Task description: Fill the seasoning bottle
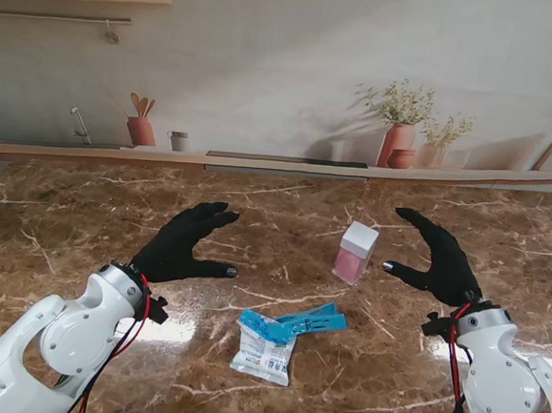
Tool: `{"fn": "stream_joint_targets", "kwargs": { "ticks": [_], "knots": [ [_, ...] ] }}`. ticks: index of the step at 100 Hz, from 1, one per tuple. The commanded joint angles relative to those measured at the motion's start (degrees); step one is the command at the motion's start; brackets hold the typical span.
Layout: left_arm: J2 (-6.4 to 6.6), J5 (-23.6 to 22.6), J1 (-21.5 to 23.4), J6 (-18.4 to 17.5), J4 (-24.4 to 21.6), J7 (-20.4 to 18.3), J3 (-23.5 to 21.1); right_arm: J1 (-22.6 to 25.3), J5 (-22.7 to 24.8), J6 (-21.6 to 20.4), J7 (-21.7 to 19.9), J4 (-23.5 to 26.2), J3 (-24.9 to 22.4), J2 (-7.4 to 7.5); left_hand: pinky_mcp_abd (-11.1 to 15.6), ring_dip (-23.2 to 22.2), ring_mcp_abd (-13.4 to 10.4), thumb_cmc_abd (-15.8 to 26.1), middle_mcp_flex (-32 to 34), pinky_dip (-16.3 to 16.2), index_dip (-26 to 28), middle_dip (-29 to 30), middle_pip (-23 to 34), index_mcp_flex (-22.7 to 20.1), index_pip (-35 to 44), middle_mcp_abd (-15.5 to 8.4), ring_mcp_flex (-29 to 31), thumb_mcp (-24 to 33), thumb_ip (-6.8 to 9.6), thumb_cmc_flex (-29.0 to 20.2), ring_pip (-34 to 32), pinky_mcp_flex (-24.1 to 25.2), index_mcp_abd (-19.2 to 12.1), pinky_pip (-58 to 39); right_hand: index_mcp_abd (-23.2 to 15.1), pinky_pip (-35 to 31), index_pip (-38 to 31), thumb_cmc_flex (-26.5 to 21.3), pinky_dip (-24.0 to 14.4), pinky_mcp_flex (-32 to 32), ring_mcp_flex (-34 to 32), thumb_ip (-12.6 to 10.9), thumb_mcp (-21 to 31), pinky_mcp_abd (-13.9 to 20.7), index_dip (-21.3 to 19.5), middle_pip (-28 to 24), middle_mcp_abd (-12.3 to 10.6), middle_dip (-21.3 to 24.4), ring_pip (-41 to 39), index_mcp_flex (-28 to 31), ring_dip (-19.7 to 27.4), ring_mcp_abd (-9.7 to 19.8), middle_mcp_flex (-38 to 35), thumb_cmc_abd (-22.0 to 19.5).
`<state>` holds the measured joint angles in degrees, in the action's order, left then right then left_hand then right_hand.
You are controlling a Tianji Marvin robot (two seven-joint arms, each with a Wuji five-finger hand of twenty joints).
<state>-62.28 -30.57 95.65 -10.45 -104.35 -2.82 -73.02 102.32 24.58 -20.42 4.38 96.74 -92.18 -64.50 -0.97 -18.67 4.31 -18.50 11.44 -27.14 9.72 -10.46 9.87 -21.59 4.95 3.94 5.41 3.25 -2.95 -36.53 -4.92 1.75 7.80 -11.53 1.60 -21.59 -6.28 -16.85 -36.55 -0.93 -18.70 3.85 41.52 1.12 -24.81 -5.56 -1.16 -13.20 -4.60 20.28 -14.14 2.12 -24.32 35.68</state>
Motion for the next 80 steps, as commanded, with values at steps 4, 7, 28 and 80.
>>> {"fn": "stream_joint_targets", "kwargs": {
  "ticks": [4, 7, 28, 80],
  "knots": [
    [-0.66, -0.31, 0.96, -0.90, 0.61, 1.23, 0.22, 1.36, 1.35, -1.28, 0.33, 2.28, 1.37, -0.19, 2.13, 0.93, -0.61, 1.34, 1.15, 4.61, -1.70, -0.40, 1.05, -1.66, 0.56, -1.08, 2.17, -3.13, 2.10, 1.76, -1.85, -0.75, 0.67, -6.49, 0.00, -0.16, 0.44, 6.08, 2.78, -1.60, -1.21, -2.56, 2.82, 1.45, 1.41, 1.68, 0.00, 2.44, 1.54, 1.73, 2.78, 1.28, -1.20, 1.65],
    [-0.77, -0.47, 1.09, -1.23, 0.69, 1.88, 0.20, 1.55, 2.36, -1.69, 0.96, 2.74, 1.78, -0.21, 1.94, 0.85, -0.44, 1.63, 1.34, 4.69, -1.63, -0.44, 1.17, -1.82, 0.76, -1.02, 2.67, -3.38, 2.11, 2.04, -2.07, -0.69, 0.69, -9.01, 0.24, -0.13, 0.29, 7.19, 3.27, -2.20, -1.49, -2.62, 3.73, 1.43, 1.54, 1.67, 0.20, 2.77, 1.62, 2.08, 3.16, 1.27, -1.59, 1.32],
    [-1.24, -0.53, 2.79, -2.67, 0.30, 4.50, -0.47, 1.62, 7.05, -3.79, 6.32, 3.57, 5.64, -0.70, 2.41, 0.94, -0.52, 3.30, 1.94, 6.88, -1.67, -0.46, 1.17, -2.48, 0.92, -1.10, 3.36, -3.75, 2.01, 3.64, -2.58, -1.03, 0.66, -13.64, 1.47, -0.57, 0.26, 12.30, 4.43, -3.00, -1.32, -3.01, 4.86, 0.33, 2.12, 1.91, 1.91, 3.93, 1.47, 2.30, 3.90, 0.44, -1.10, -3.63],
    [-1.36, -0.71, 5.79, -2.77, -1.06, 5.52, -0.99, -1.17, 8.38, -5.97, 9.22, 0.23, 12.82, -0.95, 2.78, 1.20, -0.89, 4.20, 2.14, 9.89, -1.52, -0.38, 1.03, -2.49, 1.03, -1.45, 3.37, -3.81, 2.10, 4.16, -2.67, -0.72, 0.31, -14.96, 3.08, 0.77, 0.40, 16.35, 10.32, -5.86, -2.21, -2.93, 5.10, 1.05, 3.34, 1.16, 4.43, 6.32, 0.81, 1.36, 5.12, -1.63, -0.80, -7.60]
  ]
}}
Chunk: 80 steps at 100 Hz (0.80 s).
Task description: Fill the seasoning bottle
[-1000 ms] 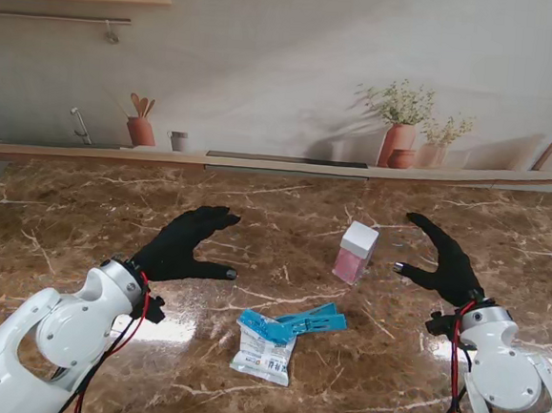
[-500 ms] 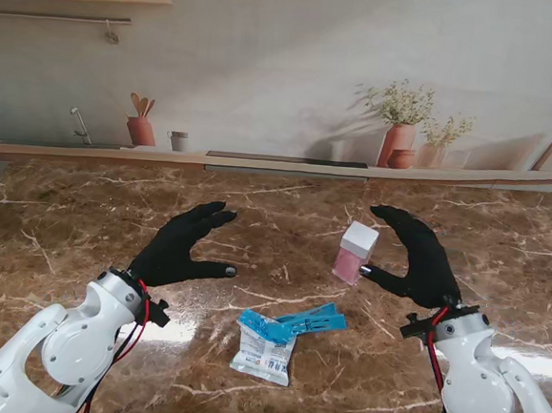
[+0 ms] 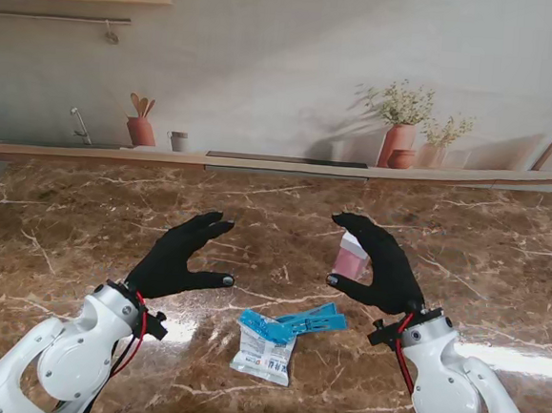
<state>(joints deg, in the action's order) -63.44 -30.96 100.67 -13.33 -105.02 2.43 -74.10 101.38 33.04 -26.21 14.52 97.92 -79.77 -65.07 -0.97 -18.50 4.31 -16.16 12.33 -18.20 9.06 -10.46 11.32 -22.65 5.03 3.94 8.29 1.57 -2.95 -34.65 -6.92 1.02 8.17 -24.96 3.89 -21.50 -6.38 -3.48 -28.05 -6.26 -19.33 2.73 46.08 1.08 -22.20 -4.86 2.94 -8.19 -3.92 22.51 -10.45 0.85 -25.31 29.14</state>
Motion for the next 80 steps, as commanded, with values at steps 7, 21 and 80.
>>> {"fn": "stream_joint_targets", "kwargs": {
  "ticks": [7, 21, 80],
  "knots": [
    [-0.19, -0.50, 1.03, 0.21, -0.63, 0.32, 0.12, -0.53, -1.02, -0.55, -0.99, -1.30, 0.86, -0.48, 2.78, 1.04, -0.88, 1.81, 1.30, 1.21, -0.82, -0.38, -0.41, -1.39, 0.96, -1.46, 0.45, -2.11, 2.11, 2.22, -0.62, 0.03, 0.00, -1.54, 0.94, 1.00, 0.46, 2.85, 2.72, -0.98, -1.55, -1.81, 0.51, 1.54, 0.76, 0.38, 0.21, 1.38, 0.11, -1.00, 1.50, -0.35, 0.39, -1.01],
    [-0.14, -0.66, 1.26, 0.31, -0.88, 0.22, 0.28, -0.63, -1.08, -0.80, -0.31, -1.45, 1.27, -0.62, 2.88, 1.06, -0.87, 1.89, 1.11, 1.81, -0.79, -0.33, -0.52, -1.22, 0.91, -1.45, 0.32, -2.13, 2.12, 2.26, -0.51, 0.13, -0.04, -1.40, 0.86, 1.28, 0.04, 2.79, 5.98, -2.00, -1.88, -1.86, 0.46, 1.44, 0.85, -0.15, 0.00, 1.55, -0.20, -0.91, 1.71, -0.70, 0.35, -1.13],
    [-0.07, -0.81, 1.95, 0.48, -1.80, -0.10, -0.21, -0.23, -1.52, -0.31, -0.35, -1.58, 2.06, -0.65, 2.88, 1.21, -1.33, 2.65, 0.61, 3.20, -0.68, -0.08, -0.95, -0.54, 0.50, -1.54, -0.22, -2.09, 2.15, 2.01, 0.22, 0.37, -0.06, 0.54, 0.63, -1.15, -0.58, 1.92, 7.08, -1.62, -2.16, -1.81, 0.26, 0.11, 0.83, -0.27, 0.26, 1.36, -0.46, -0.35, 1.64, -1.48, 0.04, -1.07]
  ]
}}
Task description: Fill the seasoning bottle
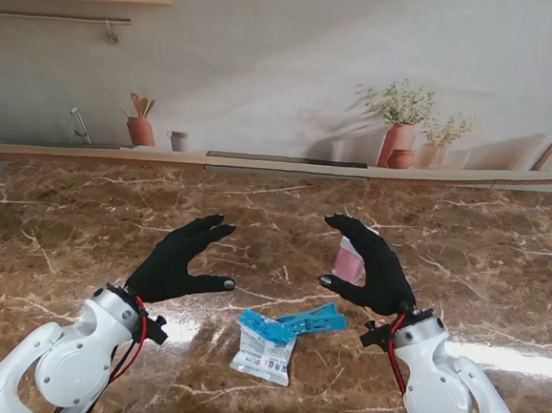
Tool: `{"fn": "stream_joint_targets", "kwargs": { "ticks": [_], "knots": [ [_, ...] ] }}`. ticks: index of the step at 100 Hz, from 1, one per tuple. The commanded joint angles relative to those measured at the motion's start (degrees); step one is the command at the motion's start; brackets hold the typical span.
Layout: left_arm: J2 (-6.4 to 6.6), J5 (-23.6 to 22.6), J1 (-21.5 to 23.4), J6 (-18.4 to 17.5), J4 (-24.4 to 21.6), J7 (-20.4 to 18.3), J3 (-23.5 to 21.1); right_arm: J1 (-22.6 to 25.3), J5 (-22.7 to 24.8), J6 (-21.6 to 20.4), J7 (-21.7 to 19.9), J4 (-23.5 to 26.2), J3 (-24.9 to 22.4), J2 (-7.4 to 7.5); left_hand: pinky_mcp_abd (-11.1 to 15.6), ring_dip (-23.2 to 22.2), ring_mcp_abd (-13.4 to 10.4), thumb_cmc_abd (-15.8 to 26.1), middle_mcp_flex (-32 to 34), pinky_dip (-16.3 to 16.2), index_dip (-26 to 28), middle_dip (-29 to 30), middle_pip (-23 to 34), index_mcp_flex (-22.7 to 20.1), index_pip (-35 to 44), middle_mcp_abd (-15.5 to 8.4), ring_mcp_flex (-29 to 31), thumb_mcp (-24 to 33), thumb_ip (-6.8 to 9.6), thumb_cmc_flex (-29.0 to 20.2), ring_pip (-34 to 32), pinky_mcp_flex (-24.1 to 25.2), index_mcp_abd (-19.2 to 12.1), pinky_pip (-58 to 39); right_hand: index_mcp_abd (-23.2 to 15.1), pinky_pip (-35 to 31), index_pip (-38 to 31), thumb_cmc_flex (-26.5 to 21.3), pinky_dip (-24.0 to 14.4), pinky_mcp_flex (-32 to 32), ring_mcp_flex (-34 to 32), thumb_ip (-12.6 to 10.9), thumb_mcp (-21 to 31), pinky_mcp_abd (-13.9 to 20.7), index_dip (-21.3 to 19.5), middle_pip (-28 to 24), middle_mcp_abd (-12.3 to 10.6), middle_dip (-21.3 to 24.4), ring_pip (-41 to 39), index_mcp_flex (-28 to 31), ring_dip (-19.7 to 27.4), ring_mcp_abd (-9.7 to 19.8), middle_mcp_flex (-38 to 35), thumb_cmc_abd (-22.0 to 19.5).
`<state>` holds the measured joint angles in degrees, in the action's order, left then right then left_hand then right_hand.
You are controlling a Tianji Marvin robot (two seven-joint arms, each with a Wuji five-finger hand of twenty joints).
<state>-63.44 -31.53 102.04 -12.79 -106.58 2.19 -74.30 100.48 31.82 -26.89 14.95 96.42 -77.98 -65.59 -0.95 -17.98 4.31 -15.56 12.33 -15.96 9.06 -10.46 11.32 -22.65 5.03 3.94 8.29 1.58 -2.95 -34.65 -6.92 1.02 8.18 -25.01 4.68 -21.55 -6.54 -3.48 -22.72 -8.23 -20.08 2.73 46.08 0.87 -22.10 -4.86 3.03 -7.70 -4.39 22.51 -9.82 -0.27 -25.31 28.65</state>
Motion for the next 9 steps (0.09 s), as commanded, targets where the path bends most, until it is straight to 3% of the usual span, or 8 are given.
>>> {"fn": "stream_joint_targets", "kwargs": {
  "ticks": [1, 9],
  "knots": [
    [-0.07, -0.23, 0.60, -0.07, -0.25, 0.12, -0.02, 0.69, -0.34, 0.37, -0.80, -0.07, 0.29, -0.14, 2.86, 0.70, -1.35, 2.01, 0.63, 0.96, -0.67, -0.08, -0.95, -0.57, 0.51, -1.55, -0.27, -2.10, 2.15, 1.95, 0.25, 0.38, -0.07, 0.63, -0.17, -1.13, -0.42, 1.94, 1.76, 0.35, -1.39, -1.80, 0.25, 0.31, 0.74, -0.26, 0.18, 0.87, 0.02, -0.36, 1.01, -0.36, 0.04, -0.60],
    [-0.07, 0.02, 0.71, -0.03, -0.31, -0.03, -0.09, 0.75, -0.43, 0.27, -0.86, -0.09, 0.45, -0.13, 3.06, 0.69, -1.56, 1.92, 0.64, 1.01, -0.63, -0.05, -0.98, -0.51, 0.48, -1.61, -0.28, -2.12, 2.16, 1.85, 0.35, 0.49, -0.08, 1.08, -0.24, -1.32, -0.43, 1.72, 1.88, 0.43, -1.40, -1.86, 0.27, 0.26, 0.75, -0.26, 0.09, 0.83, 0.01, -0.40, 1.00, -0.34, 0.04, -0.39]
  ]
}}
